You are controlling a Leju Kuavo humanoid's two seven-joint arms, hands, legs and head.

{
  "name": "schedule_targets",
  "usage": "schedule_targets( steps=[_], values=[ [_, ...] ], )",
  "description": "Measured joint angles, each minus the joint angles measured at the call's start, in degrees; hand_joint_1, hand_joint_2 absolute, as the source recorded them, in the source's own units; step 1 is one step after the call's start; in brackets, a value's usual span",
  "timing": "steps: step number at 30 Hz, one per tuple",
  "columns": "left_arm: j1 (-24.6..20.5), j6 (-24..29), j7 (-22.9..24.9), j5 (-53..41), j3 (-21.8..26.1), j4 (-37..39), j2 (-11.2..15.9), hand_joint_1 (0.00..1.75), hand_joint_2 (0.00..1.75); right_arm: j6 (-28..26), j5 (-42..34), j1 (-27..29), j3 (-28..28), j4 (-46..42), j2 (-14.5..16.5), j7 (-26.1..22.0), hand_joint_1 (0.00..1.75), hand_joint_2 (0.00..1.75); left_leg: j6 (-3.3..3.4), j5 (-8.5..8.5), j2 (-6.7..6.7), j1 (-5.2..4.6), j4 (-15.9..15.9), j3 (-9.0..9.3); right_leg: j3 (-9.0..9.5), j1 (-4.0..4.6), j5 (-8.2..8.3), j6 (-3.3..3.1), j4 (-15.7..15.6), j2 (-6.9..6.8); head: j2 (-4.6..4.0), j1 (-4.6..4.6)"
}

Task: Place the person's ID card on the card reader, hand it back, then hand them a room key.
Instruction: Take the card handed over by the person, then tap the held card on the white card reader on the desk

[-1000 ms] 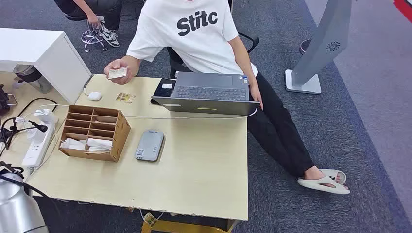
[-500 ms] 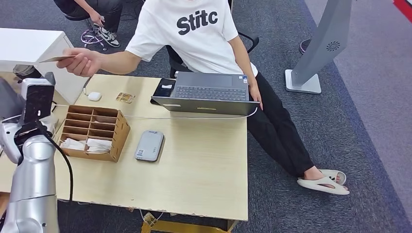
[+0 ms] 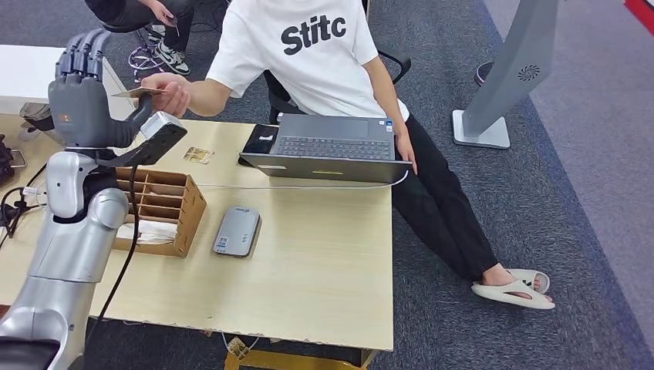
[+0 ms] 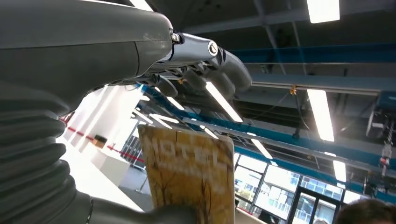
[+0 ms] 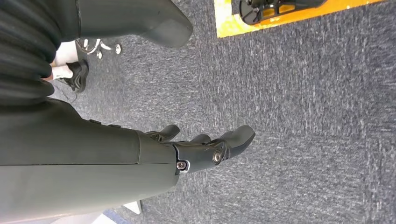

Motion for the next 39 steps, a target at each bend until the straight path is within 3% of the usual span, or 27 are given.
schedule_targets(
  steps=[17, 21, 29, 39],
  values=[
    [-7.04, -0.07, 10.35, -17.86, -18.47, 7.37, 8.61, 1.75, 1.75, 2.02, 1.99, -0.21, 0.2, 0.0, 0.82, 0.77, 0.0, 1.75, -0.04, 0.02, 0.04, 0.0, -0.01, -0.07, -0.12, 0.0, 0.02, -0.04, 0.11, 0.03, 0.0, 0.01],
    [-6.59, -0.44, 11.87, -22.64, -20.73, 7.86, 9.77, 1.75, 1.75, 2.42, 2.27, -0.16, 0.21, 0.05, 1.29, 0.86, 0.0, 1.75, -0.05, 0.03, 0.04, 0.0, -0.01, -0.08, -0.13, 0.0, 0.02, -0.05, 0.15, 0.03, 0.0, 0.0],
    [2.81, -3.51, 12.73, -28.49, -22.72, 3.8, 10.29, 1.75, 1.75, 2.73, 1.6, 0.43, 0.2, 0.47, 2.09, 0.7, 0.0, 1.75, -0.06, 0.02, 0.05, -0.01, -0.02, -0.09, -0.15, -0.01, -0.01, -0.05, 0.14, 0.03, 0.0, 0.0],
    [13.74, -12.2, 10.64, -23.36, -22.72, -0.52, 8.3, 1.75, 1.75, 2.72, 0.22, 1.04, -0.05, 0.55, 2.37, -0.27, 0.0, 1.75, -0.06, 0.02, 0.03, -0.02, -0.01, -0.09, -0.16, -0.01, -0.02, -0.05, 0.13, 0.02, 0.0, 0.01]
  ],
)
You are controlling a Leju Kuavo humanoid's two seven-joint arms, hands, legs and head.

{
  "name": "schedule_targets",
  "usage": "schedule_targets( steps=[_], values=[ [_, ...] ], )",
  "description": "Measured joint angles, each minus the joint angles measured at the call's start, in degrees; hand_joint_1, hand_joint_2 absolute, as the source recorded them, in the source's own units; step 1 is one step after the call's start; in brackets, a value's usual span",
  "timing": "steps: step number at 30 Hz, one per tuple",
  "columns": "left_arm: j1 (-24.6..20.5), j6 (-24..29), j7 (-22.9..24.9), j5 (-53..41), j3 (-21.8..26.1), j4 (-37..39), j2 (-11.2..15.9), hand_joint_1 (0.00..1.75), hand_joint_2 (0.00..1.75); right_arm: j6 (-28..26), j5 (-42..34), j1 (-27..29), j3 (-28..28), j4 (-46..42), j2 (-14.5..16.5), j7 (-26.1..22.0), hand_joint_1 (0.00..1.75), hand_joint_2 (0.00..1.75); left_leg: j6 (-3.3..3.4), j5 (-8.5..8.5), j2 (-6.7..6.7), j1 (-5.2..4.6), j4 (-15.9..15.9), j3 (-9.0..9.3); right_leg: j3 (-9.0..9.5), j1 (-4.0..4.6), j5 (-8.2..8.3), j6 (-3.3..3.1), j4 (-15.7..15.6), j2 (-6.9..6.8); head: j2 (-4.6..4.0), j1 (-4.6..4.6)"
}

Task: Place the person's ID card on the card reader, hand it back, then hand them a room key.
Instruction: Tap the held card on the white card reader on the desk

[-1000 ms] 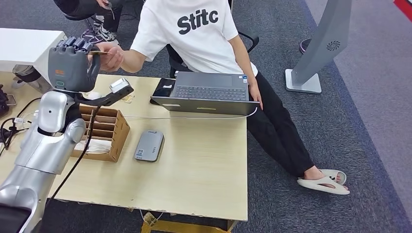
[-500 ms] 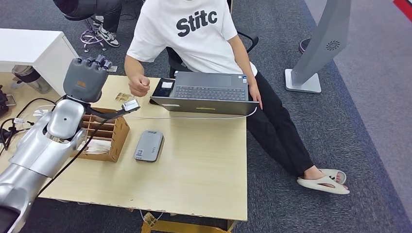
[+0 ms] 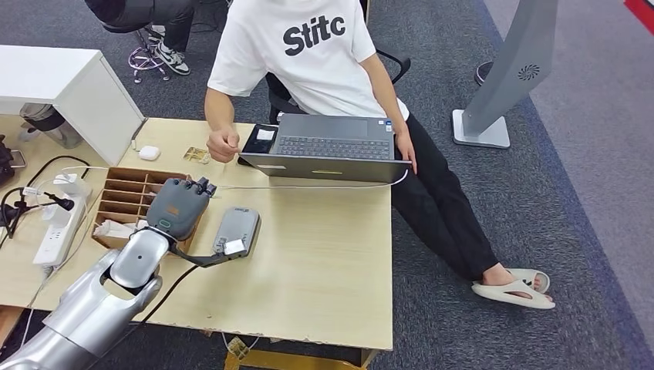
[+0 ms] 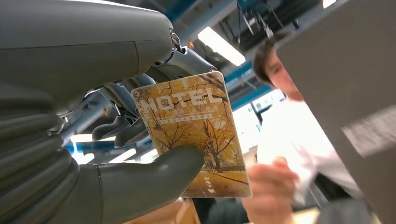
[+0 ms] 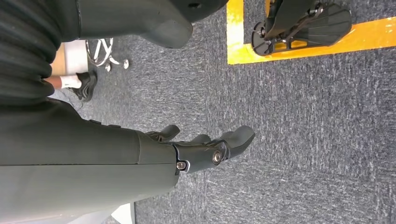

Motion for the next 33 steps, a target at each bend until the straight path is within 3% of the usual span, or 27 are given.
schedule_targets(
  steps=[10, 23, 33],
  values=[
    [2.28, -0.07, -1.18, 3.01, 0.02, 1.6, -3.67, 1.75, 1.75, 0.01, 0.57, 0.03, 0.0, 0.0, 0.04, 0.33, 0.0, 1.75, 0.0, 0.0, -0.03, 0.0, 0.0, -0.01, 0.01, 0.0, 0.0, 0.0, 0.0, -0.02, 0.01, -0.01],
    [2.08, 3.68, -1.35, 4.53, 1.34, 11.78, -7.62, 1.75, 1.75, 0.23, 2.14, -0.02, 0.0, 0.0, 0.04, 0.85, 0.0, 1.75, 0.0, 0.0, -0.03, 0.0, 0.0, -0.01, 0.0, 0.0, 0.0, 0.0, 0.01, -0.02, 0.01, -0.01],
    [1.48, 6.16, -1.61, 5.24, 3.12, 18.38, -9.16, 1.75, 1.75, 0.44, 2.79, -0.17, 0.0, 0.0, 0.07, 1.07, 0.0, 1.75, 0.0, 0.0, -0.04, 0.0, 0.0, -0.01, 0.02, 0.0, 0.0, 0.0, 0.01, -0.03, 0.0, 0.0]
  ],
)
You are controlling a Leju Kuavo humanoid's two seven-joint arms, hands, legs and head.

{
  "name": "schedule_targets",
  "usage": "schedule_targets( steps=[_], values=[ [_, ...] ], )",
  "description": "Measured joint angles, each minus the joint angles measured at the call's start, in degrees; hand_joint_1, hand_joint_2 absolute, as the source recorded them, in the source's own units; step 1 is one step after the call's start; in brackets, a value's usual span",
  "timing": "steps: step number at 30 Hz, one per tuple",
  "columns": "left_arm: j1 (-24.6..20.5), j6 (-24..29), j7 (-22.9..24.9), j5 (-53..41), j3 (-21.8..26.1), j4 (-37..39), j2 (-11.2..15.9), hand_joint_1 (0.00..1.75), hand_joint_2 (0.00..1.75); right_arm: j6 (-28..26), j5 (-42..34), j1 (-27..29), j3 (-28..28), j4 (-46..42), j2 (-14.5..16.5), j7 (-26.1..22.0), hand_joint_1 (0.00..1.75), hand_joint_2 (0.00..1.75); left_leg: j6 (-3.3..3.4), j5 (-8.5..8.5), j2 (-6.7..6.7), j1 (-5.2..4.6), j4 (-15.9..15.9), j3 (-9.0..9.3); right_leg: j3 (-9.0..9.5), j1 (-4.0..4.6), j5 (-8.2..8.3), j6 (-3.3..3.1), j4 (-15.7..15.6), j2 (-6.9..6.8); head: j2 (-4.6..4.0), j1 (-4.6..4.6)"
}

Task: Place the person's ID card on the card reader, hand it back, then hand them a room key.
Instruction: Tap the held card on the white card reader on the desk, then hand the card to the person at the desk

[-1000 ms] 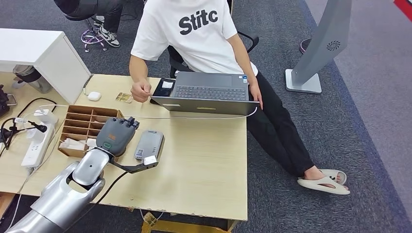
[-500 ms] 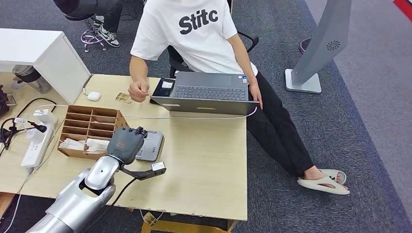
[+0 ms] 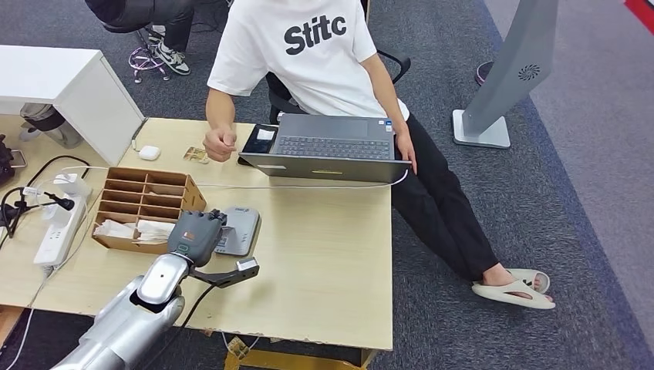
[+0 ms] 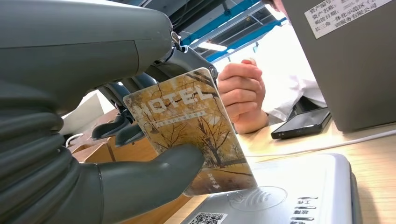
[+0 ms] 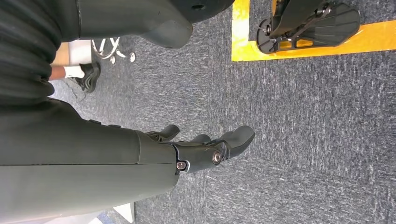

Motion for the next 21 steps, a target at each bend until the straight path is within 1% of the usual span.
schedule_targets(
  steps=[7, 11, 16, 21],
  values=[
    [-0.93, 3.12, -2.13, 0.74, 1.07, 3.86, -1.04, 1.75, 1.75, 0.23, 0.31, -0.04, 0.01, 0.0, 0.0, 0.24, 0.0, 1.75, -0.01, 0.01, -0.02, 0.0, 0.0, 0.01, 0.02, 0.0, 0.01, 0.0, 0.01, -0.02, -0.01, -0.01],
    [-1.2, 4.73, -3.43, 1.28, 1.97, 4.84, -1.46, 1.75, 1.75, 0.32, 0.38, -0.06, 0.02, 0.0, 0.0, 0.22, 0.0, 1.75, -0.03, 0.02, -0.03, 0.0, 0.0, 0.02, 0.02, 0.0, 0.01, -0.01, 0.03, -0.02, 0.01, -0.01],
    [-1.5, 5.19, -5.4, 3.28, 3.38, 4.03, -1.66, 1.75, 1.75, 0.31, 0.49, -0.08, 0.02, 0.0, 0.0, 0.22, 0.0, 1.75, -0.03, 0.03, -0.03, 0.0, 0.0, 0.01, 0.01, 0.0, 0.01, -0.01, 0.03, -0.02, 0.0, -0.01],
    [-3.19, 5.17, -7.04, 4.84, 4.44, 0.42, -1.49, 1.75, 1.75, 0.31, 0.79, -0.24, 0.06, 0.0, 0.0, 0.21, 0.0, 1.75, -0.03, 0.03, -0.06, 0.0, 0.0, 0.0, 0.0, 0.0, 0.01, -0.01, 0.04, -0.04, 0.01, 0.0]
  ],
)
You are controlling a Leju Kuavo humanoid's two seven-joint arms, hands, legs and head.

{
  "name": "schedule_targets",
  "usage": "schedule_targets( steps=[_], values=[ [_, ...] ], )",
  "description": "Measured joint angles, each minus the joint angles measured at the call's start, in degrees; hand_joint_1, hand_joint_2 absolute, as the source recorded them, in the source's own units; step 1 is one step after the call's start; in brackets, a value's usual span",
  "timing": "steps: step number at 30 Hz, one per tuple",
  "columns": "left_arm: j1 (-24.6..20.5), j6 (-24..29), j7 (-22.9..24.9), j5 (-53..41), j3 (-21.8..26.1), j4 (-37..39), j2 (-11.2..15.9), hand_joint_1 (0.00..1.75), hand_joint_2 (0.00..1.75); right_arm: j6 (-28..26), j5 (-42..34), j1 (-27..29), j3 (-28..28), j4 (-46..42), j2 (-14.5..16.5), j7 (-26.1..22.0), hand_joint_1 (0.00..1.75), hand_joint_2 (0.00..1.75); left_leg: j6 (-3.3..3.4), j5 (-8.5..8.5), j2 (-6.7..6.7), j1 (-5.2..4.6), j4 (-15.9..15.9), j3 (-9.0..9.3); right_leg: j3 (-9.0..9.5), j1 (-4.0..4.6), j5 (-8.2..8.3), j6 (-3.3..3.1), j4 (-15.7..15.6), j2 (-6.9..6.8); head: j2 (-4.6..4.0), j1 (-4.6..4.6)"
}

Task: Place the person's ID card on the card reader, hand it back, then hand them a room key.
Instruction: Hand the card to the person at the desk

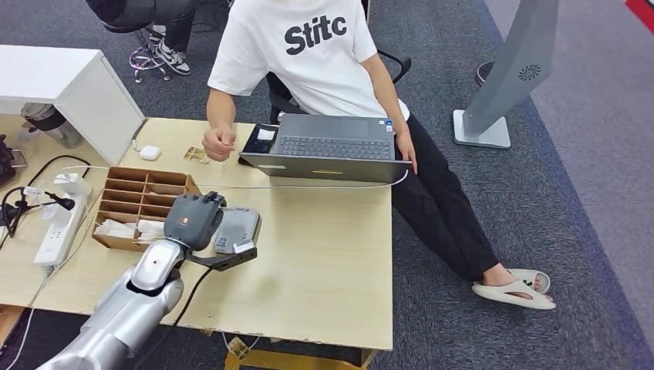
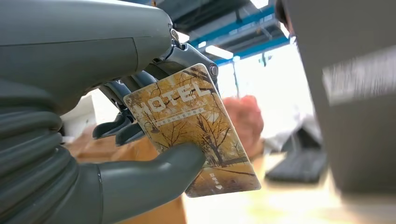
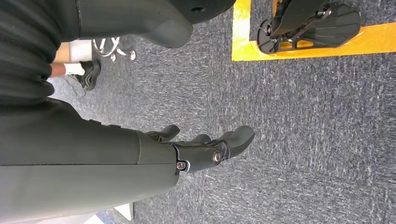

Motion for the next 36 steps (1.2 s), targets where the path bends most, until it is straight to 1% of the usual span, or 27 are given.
schedule_targets(
  steps=[5, 10, 16, 19, 23, 29, 32, 33, 36],
  values=[
    [-3.88, -0.37, -0.85, 1.3, 0.94, -4.76, 0.73, 1.75, 1.75, -0.01, 0.36, -0.29, 0.07, 0.0, 0.04, 0.01, 0.0, 1.75, -0.02, 0.02, -0.01, 0.0, 0.0, 0.0, 0.0, 0.0, 0.02, -0.01, 0.01, -0.04, -0.01, 0.0],
    [-9.59, -1.56, -0.76, 1.51, 1.82, -8.49, 2.0, 1.75, 1.75, -0.13, 0.64, -0.51, 0.13, 0.0, 0.15, 0.24, 0.0, 1.75, -0.03, 0.03, -0.01, 0.01, 0.01, 0.0, 0.0, 0.0, 0.03, -0.02, 0.04, -0.04, 0.0, -0.01],
    [-18.44, -3.49, 0.93, -0.92, 2.76, -9.01, 4.26, 1.75, 1.75, -0.16, 1.11, -0.64, 0.32, 0.0, 0.16, 0.79, 0.0, 1.75, -0.04, 0.03, 0.0, 0.02, 0.01, -0.02, -0.04, 0.01, 0.02, -0.03, 0.08, -0.03, -0.01, 0.0],
    [-22.02, -3.34, 1.4, -1.47, 2.98, -8.69, 5.18, 1.75, 1.75, -0.21, 1.25, -0.72, 0.53, 0.01, 0.17, 1.02, 0.0, 1.75, -0.04, 0.03, 0.0, 0.02, 0.01, -0.02, -0.04, 0.01, 0.02, -0.03, 0.09, -0.03, -0.01, -0.01],
    [-24.09, -1.88, 2.03, -1.34, 3.73, -8.24, 5.74, 1.75, 1.75, -0.39, 1.24, -0.76, 0.6, 0.0, 0.26, 1.17, 0.0, 1.75, -0.04, 0.03, 0.0, 0.01, 0.0, -0.02, -0.04, 0.0, 0.02, -0.03, 0.09, -0.02, -0.01, 0.0],
    [-24.19, 0.26, 2.45, -1.32, 4.4, -8.01, 6.36, 1.75, 1.75, -0.58, 1.22, -0.76, 0.6, 0.01, 0.45, 1.23, 0.0, 1.75, -0.04, 0.03, 0.0, 0.01, 0.0, -0.02, -0.04, 0.0, 0.02, -0.03, 0.09, -0.03, 0.0, 0.0],
    [-23.57, 0.64, 2.47, -1.36, 4.72, -7.79, 6.58, 0.44, 1.75, -0.6, 1.22, -0.75, 0.6, 0.0, 0.46, 1.23, 0.0, 1.75, -0.04, 0.03, 0.0, 0.01, 0.0, -0.02, -0.05, 0.0, 0.02, -0.03, 0.1, -0.02, -0.01, -0.01],
    [-23.25, 1.0, 2.53, -1.41, 4.84, -7.72, 6.61, 0.0, 1.31, -0.6, 1.22, -0.75, 0.6, 0.0, 0.46, 1.23, 0.0, 1.75, -0.04, 0.03, 0.0, 0.01, 0.0, -0.02, -0.05, 0.0, 0.02, -0.03, 0.1, -0.02, -0.01, -0.01],
    [-22.3, 2.13, 3.05, -1.62, 5.25, -7.49, 6.57, 0.0, 0.0, -0.59, 1.22, -0.78, 0.6, 0.0, 0.49, 1.23, 0.0, 1.75, -0.04, 0.03, 0.0, 0.01, 0.0, -0.03, -0.05, 0.0, 0.01, -0.03, 0.1, -0.02, -0.01, 0.0]
  ],
)
